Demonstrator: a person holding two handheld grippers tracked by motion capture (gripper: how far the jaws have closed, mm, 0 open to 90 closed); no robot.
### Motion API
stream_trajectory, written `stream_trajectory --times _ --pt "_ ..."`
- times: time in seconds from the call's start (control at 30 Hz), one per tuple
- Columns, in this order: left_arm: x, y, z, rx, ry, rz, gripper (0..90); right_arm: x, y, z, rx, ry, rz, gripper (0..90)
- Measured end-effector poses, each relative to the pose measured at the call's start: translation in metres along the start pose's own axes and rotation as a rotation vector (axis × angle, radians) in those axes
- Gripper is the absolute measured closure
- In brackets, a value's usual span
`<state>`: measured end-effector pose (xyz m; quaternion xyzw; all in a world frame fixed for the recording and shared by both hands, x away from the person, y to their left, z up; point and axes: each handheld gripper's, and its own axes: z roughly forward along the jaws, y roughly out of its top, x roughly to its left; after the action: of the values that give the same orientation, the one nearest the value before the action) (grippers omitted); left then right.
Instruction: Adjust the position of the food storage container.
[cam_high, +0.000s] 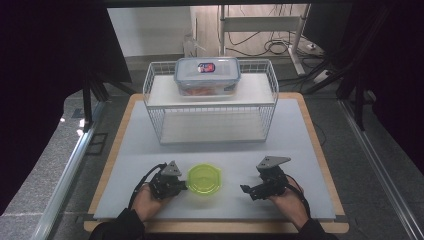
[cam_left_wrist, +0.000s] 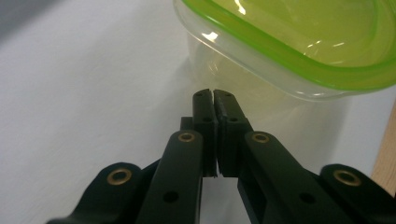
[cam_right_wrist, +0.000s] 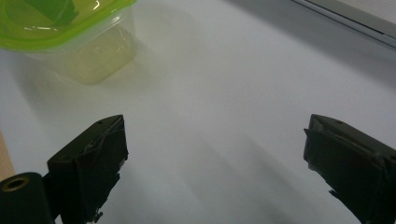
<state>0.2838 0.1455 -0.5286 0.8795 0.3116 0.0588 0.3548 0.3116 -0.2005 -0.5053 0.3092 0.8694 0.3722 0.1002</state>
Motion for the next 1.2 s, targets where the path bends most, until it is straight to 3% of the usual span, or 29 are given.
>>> stream_trajectory --times 0.27,0.4,0.57,0.77,0.87,1.0,1.2 --pt "-0.018 0.010 0.010 0.007 -0.032 0.052 87.1 -0.002 -0.004 -0.004 0.004 -0.004 0.016 6.4" --pt "-0.022 0.010 0.013 0.011 -0.034 0.054 85.1 -0.004 -0.006 -0.007 0.003 -0.008 0.025 6.4" --pt "-0.017 0.007 0.006 -0.013 -0.014 0.040 79.9 -0.005 -0.006 -0.007 0.002 -0.006 0.028 6.4" --pt "-0.015 0.001 -0.005 -0.029 0.045 0.049 67.5 -0.004 -0.006 -0.008 0.000 -0.006 0.026 6.4" --pt "-0.013 -0.003 -0.013 -0.047 0.069 0.031 59.4 -0.005 -0.006 -0.008 -0.006 -0.004 0.028 6.3" --pt "-0.011 -0.007 -0.025 -0.086 0.089 0.011 50.2 -0.004 -0.006 -0.008 -0.012 -0.001 0.031 6.2" --pt "-0.015 -0.014 -0.037 -0.139 0.128 0.026 32.4 -0.004 -0.005 -0.010 -0.022 -0.007 0.029 6.2"
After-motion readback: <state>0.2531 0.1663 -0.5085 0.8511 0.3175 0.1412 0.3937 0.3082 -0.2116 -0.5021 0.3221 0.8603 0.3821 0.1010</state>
